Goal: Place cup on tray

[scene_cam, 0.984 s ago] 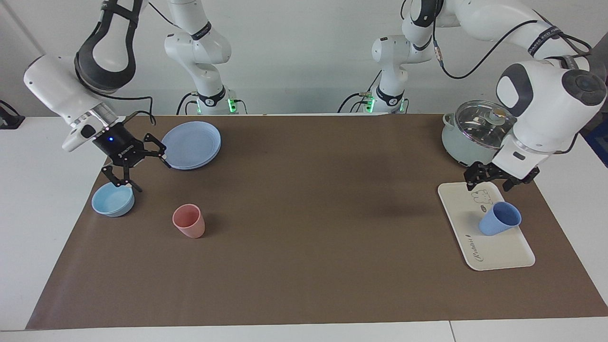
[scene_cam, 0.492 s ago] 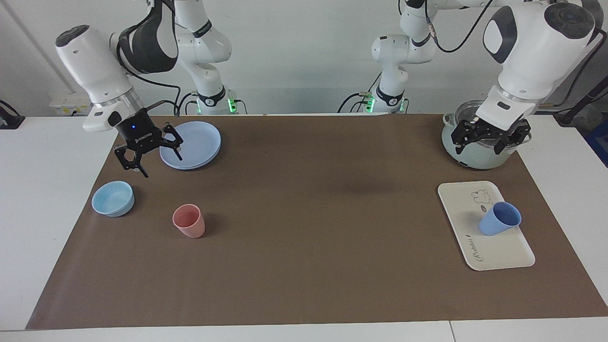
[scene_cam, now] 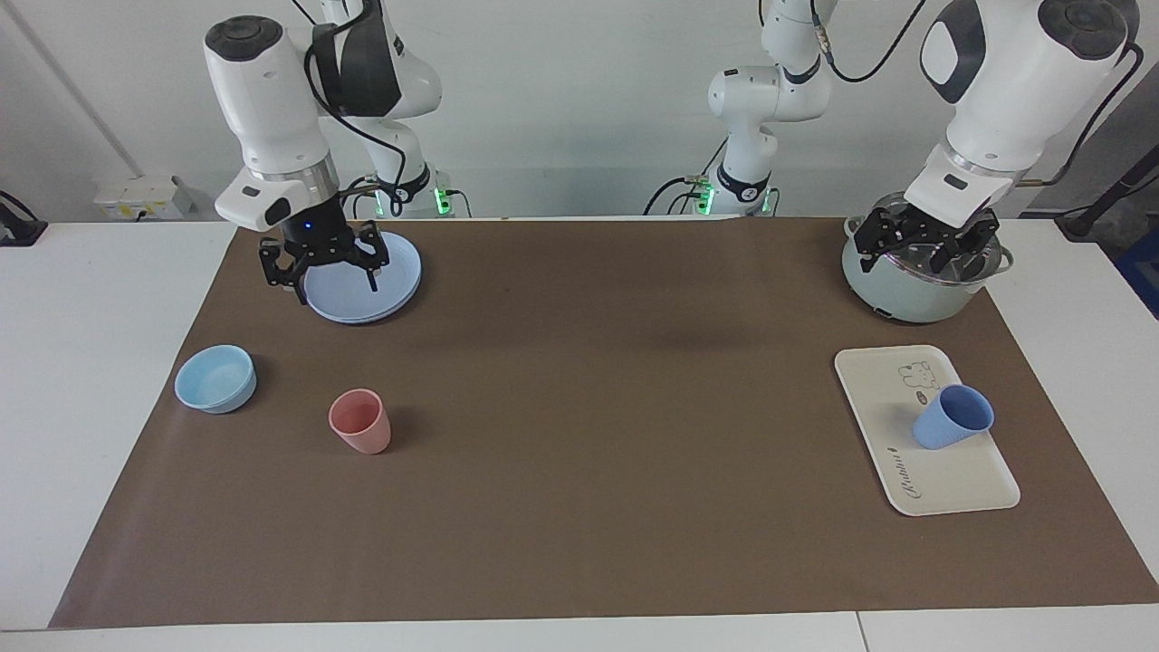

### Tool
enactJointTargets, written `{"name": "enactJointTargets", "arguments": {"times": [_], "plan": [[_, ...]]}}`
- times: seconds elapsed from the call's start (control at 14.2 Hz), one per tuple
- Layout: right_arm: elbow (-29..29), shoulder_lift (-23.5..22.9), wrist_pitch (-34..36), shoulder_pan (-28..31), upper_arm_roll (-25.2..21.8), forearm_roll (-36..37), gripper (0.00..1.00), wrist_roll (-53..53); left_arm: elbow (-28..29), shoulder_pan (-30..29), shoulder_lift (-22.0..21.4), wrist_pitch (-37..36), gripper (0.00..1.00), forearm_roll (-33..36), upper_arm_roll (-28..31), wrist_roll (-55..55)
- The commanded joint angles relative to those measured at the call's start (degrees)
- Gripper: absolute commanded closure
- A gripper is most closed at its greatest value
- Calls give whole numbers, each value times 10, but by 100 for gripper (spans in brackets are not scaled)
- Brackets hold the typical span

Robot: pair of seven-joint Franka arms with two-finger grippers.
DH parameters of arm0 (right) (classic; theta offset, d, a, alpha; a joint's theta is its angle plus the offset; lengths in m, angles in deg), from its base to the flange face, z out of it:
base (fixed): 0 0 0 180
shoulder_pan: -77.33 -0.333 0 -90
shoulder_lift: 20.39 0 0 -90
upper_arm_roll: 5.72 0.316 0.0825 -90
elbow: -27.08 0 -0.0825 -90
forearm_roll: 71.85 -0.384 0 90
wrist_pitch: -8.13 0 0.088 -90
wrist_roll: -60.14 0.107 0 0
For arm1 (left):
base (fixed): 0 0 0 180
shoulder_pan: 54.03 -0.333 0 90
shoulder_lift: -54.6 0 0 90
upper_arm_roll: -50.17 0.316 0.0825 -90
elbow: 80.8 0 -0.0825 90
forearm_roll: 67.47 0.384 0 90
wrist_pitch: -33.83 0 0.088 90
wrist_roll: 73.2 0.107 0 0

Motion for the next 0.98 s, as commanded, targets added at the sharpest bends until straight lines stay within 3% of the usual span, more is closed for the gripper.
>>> {"name": "enactJointTargets", "arguments": {"times": [0.0, 0.21, 0.35, 0.91], "plan": [[-105, -27, 111, 39, -5, -3, 0, 12, 29, -7, -20, 17, 0, -17, -1, -2], [-148, -34, 189, 61, -4, -21, 0, 78, 30, -21, -20, 17, 0, -44, -1, -2], [-142, -33, 185, 74, -5, -48, 0, 79, 32, -28, -20, 25, 0, -56, -1, -2], [-152, -34, 199, 68, 2, -22, 0, 60, 38, -22, -21, 58, 0, -48, 0, -13]]}}
